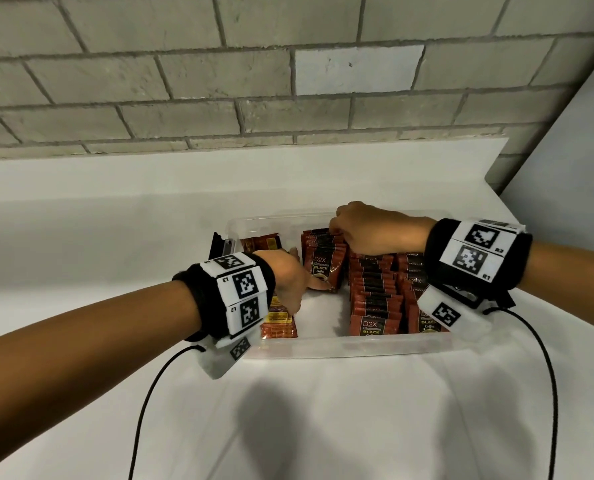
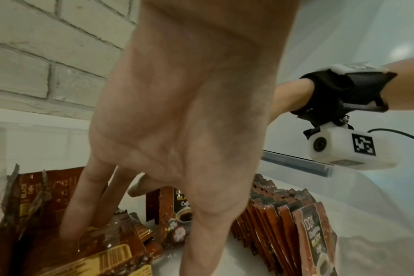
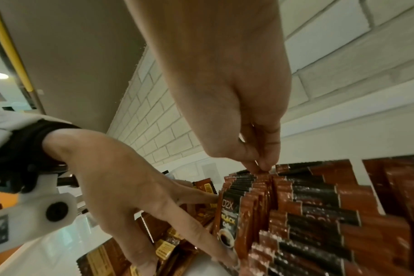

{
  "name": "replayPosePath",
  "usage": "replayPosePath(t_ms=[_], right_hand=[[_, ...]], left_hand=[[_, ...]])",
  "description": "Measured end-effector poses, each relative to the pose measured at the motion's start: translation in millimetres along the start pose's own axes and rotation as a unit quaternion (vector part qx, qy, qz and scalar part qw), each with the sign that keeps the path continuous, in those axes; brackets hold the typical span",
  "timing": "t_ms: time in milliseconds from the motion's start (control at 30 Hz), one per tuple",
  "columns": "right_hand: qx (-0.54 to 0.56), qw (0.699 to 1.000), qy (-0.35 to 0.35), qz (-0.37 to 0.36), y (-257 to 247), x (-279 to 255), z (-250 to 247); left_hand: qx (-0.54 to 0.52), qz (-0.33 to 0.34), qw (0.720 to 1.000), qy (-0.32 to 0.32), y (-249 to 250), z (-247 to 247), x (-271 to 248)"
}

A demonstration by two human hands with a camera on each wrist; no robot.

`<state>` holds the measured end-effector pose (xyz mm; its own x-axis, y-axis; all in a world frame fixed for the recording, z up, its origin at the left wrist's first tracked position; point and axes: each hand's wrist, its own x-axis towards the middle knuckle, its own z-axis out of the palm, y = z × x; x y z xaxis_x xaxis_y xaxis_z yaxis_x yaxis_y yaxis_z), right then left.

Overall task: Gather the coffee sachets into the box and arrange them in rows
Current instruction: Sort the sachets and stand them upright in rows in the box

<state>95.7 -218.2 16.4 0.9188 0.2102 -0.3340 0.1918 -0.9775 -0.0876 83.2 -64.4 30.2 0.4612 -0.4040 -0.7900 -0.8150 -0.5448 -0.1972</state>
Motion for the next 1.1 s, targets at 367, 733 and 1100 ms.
replayPosePath(t_ms=[367, 733, 1100], right_hand=[[0.166, 0.985, -0.002, 0.052, 3.5, -9.3, -22.8], [0.253, 0.959, -0.045, 0.121, -1.9, -14.8, -20.6], [0.37, 0.915, -0.041, 0.154, -0.3, -12.5, -15.4]], left_hand=[[-0.003, 0.013, 1.0, -0.021, 0.0, 0.3, 4.9], [-0.041, 0.018, 0.999, -0.01, -3.1, 1.6, 7.1], [-0.07, 0.04, 0.997, -0.007, -5.5, -2.5, -0.2]])
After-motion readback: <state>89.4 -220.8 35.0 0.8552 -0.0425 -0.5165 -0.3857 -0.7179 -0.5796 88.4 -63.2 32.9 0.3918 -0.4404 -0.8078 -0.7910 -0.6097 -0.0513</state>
